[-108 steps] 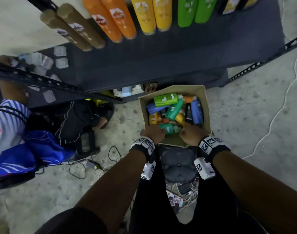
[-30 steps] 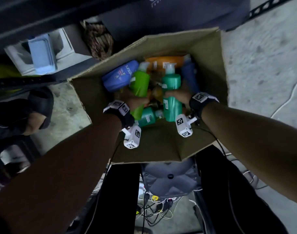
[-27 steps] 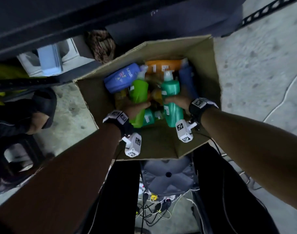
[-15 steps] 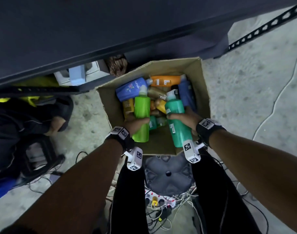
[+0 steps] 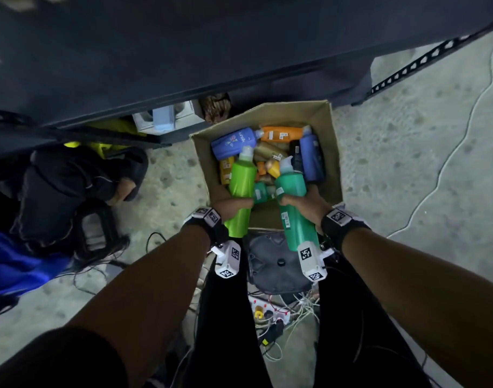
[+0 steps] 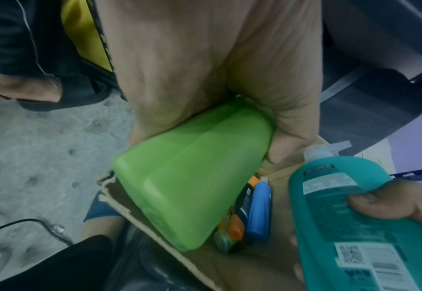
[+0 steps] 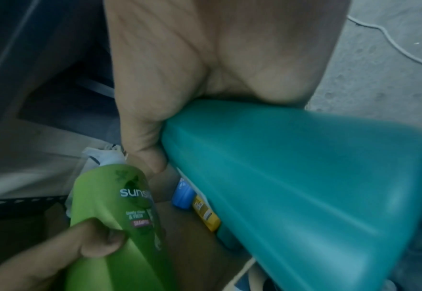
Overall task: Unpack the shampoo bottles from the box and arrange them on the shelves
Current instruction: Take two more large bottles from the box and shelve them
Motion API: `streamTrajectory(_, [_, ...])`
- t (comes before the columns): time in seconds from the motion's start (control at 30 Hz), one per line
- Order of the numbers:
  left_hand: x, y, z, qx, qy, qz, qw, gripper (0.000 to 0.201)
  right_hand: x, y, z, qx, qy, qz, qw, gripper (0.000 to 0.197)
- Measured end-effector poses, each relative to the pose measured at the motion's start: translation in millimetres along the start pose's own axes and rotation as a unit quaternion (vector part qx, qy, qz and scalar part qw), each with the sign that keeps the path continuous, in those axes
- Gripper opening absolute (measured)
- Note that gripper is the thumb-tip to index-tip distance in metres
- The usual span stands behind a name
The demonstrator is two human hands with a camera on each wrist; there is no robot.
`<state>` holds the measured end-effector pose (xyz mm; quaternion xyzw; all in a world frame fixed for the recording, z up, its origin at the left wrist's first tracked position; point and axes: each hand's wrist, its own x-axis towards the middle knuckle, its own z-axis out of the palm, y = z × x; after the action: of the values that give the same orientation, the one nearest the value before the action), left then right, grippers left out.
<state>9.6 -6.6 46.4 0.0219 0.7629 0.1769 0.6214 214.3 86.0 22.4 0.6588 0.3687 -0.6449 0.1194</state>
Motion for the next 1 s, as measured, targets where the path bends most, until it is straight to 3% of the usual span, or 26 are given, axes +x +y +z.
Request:
streamTrajectory(0.13, [-44.3, -2.2, -5.3, -0.016, 0.016, -0.006, 1.000, 0.045, -31.0, -1.0, 5.1, -0.025, -0.017, -0.012, 0.999, 0.089])
streamTrajectory(0.27, [-85.1, -7.9, -7.0, -0.030, 0.045, 0.006, 0.999, 0.079, -66.6, -11.7, -0.8, -0.036, -0.026, -0.043, 0.998, 0.084])
streamTrajectory(0.33, [-103.4, -9.9, -9.1, -0.055, 0.058, 0.011, 0.997, 0.086, -84.0, -19.8, -4.5, -0.038, -0.036, -0.051, 0.997, 0.082])
streamTrajectory(0.53, [-155.4, -0.4, -11.5, -0.054, 0.063, 0.005, 0.997, 0.064, -132.3, -42.8, -17.1, -0.068, -0.047, -0.071, 0.994, 0.089])
streamTrajectory(0.73, [-196.1, 13.5, -13.3, -0.066, 0.064, 0.064, 0.994, 0.080, -168.6, -51.5, -28.8, -0.053, -0.035, -0.135, 0.989, 0.062])
streamTrajectory(0.83, [-218.4, 23.9, -15.3, -0.076, 0.065, 0.092, 0.991, 0.084, -191.8, -51.3, -33.3, -0.051, 0.000, -0.188, 0.981, 0.061])
streamTrajectory(1.0, [-235.1, 40.5, -24.3, -0.102, 0.063, 0.172, 0.978, 0.053, -229.4, -67.6, -43.2, -0.007, 0.051, -0.264, 0.963, 0.054])
